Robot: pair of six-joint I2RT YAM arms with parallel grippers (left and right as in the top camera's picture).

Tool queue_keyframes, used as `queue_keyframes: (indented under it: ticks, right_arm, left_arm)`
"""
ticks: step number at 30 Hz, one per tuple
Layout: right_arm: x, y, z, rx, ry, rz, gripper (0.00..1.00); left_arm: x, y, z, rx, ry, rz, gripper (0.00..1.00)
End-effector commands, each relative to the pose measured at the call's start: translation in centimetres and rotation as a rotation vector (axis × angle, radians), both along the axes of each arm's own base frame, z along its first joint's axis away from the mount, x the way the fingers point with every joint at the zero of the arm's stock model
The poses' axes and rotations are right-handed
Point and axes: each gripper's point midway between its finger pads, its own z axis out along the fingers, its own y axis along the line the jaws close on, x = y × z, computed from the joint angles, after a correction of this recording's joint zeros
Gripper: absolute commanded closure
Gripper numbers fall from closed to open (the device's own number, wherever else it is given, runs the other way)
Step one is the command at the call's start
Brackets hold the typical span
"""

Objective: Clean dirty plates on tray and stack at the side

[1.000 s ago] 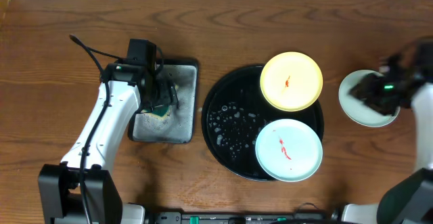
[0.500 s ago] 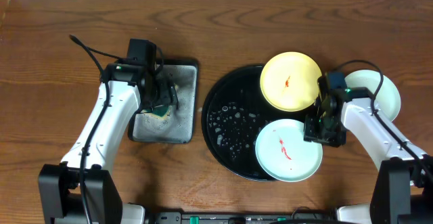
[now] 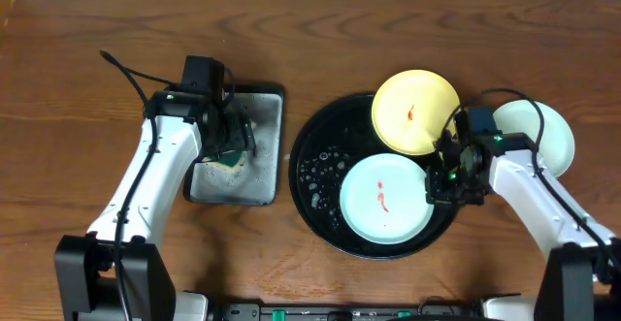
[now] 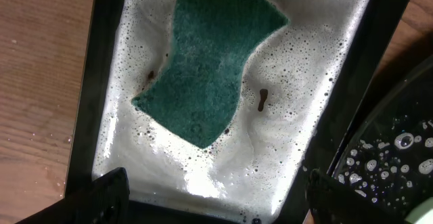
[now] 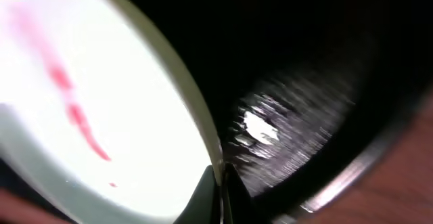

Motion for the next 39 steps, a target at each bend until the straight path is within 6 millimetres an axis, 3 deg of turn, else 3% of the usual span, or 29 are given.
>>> queue_keyframes:
  ticks: [1, 5, 13, 15, 18, 21, 28, 32, 34, 36, 39]
  right_arm:
    - [2.3, 3.4, 2.2, 0.147, -0.134, 0.089, 0.99]
    - [3.6, 3.9, 1.3, 0.118, -0.148, -0.004, 0.99]
    - [2.6, 5.0, -1.6, -0.009, -0.059, -0.113, 0.99]
    - [2.8, 5.4, -1.5, -0.008, -0.083, -0.081, 0.93]
    - [3.8, 5.4, -0.4, -0.003, -0.139, -0.016, 0.8]
    - [5.3, 5.0, 2.0, 0.004, -0.205, 0.032, 0.74]
    - [6.6, 4.6, 7.9, -0.003, -0.325, 0.182, 0.71]
    - [6.2, 4.6, 8.7, 0.008, -0.332, 0.173, 0.72]
    - [5.9, 4.5, 8.5, 0.008, -0.311, 0.151, 0.72]
    - [5.8, 4.5, 8.4, 0.007, -0.304, 0.151, 0.72]
    - [5.5, 4.4, 8.4, 0.005, -0.294, 0.151, 0.73]
  left_arm:
    - [-0.1, 0.1, -0.1, 0.003, 0.006, 0.0, 0.16]
    - [-0.1, 0.1, -0.1, 0.003, 0.006, 0.0, 0.16]
    - [-0.1, 0.1, -0.1, 0.003, 0.006, 0.0, 0.16]
    - [-0.1, 0.1, -0.1, 0.003, 0.006, 0.0, 0.16]
    - [-0.1, 0.1, -0.1, 0.003, 0.006, 0.0, 0.16]
    - [-0.1, 0.1, -0.1, 0.002, 0.007, 0.001, 0.16]
    - [-0.3, 0.1, -0.2, -0.001, 0.015, 0.016, 0.16]
    - [0.1, 0.7, -0.6, 0.035, -0.003, 0.028, 0.2]
    - [2.0, 2.2, -1.5, 0.144, -0.084, -0.019, 0.32]
    - [3.3, 2.3, -2.6, 0.183, -0.136, -0.132, 0.41]
    - [3.6, 2.2, -4.7, 0.195, -0.141, -0.175, 0.39]
